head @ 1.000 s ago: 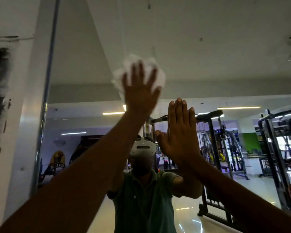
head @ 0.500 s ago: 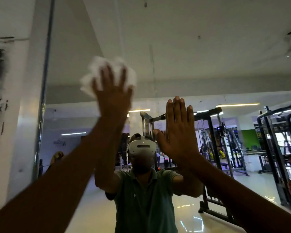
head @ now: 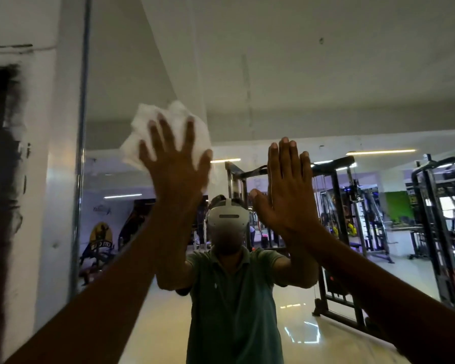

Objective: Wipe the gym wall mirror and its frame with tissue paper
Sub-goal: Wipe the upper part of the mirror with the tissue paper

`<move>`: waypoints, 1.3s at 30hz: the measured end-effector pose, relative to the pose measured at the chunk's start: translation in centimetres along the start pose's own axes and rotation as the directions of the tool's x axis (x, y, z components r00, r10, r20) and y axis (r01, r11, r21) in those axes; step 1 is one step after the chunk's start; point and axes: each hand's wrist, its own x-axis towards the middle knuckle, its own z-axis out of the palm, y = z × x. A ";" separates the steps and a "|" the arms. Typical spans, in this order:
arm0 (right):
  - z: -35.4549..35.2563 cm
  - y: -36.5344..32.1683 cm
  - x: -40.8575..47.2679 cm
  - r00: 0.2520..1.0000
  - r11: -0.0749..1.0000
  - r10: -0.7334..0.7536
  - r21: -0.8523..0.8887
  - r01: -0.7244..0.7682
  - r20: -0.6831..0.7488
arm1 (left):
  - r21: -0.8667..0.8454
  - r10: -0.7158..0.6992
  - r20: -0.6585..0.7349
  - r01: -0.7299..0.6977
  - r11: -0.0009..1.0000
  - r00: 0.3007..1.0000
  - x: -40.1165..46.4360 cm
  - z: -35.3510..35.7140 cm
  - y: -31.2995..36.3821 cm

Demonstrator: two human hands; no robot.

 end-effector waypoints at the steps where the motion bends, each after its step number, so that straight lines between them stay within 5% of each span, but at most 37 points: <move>1: 0.0 0.0 0.0 1.000 1.000 0.000 0.000 0.000 -0.002 | -0.012 0.150 0.023 -0.150 0.989 0.988 -1.7 0.6 2.9; 4: -0.2 0.3 -0.3 1.000 1.000 -0.026 0.013 0.026 -0.012 | -0.039 0.501 0.063 -0.499 0.866 0.863 -4.0 1.2 4.5; 6: -0.3 0.7 -0.5 0.999 0.999 -0.037 0.024 0.037 -0.008 | 0.001 0.533 0.051 -0.533 0.846 0.845 -3.1 1.0 0.2; 11: 0.1 0.6 -0.4 0.999 0.999 -0.027 0.042 0.028 -0.030 | 0.090 0.107 0.056 -0.112 0.990 0.993 -2.7 -0.9 -10.6; 14: 0.1 0.3 -0.5 1.000 0.999 -0.006 0.040 0.007 -0.025 | 0.040 -0.105 0.022 0.104 0.994 0.994 -3.7 -1.0 -6.2; 18: -0.1 0.1 -0.4 1.000 1.000 0.014 0.011 -0.014 0.000 | -0.026 0.319 0.123 -0.319 0.948 0.940 -8.6 0.6 3.9; 21: -0.1 0.6 -0.6 1.000 1.000 -0.012 0.017 0.012 0.002 | -0.043 0.501 0.118 -0.499 0.865 0.858 -7.4 0.2 1.3; 26: 0.0 0.4 -0.6 1.000 0.999 0.000 0.033 0.000 -0.002 | 0.078 0.049 0.085 -0.056 0.995 0.995 -5.8 -1.0 -9.6; 30: -0.1 -0.1 -0.6 1.000 0.999 0.028 0.016 -0.028 0.013 | 0.013 -0.251 0.045 0.251 0.968 0.967 -8.2 -1.1 -3.2; 33: 0.3 -2.6 -0.5 0.994 0.995 0.101 -0.002 -0.101 0.031 | -0.039 0.022 0.159 -0.016 0.999 0.987 -12.6 -0.4 4.1; 36: 1.2 -5.6 -1.1 0.998 0.999 0.051 0.016 -0.052 0.037 | -0.077 0.290 0.152 -0.281 0.957 0.945 -12.1 0.1 0.4; 39: 1.8 -6.6 -1.7 0.998 0.999 0.036 0.031 -0.037 0.048 | 0.054 0.198 0.098 -0.204 0.977 0.975 -9.6 -0.9 -8.7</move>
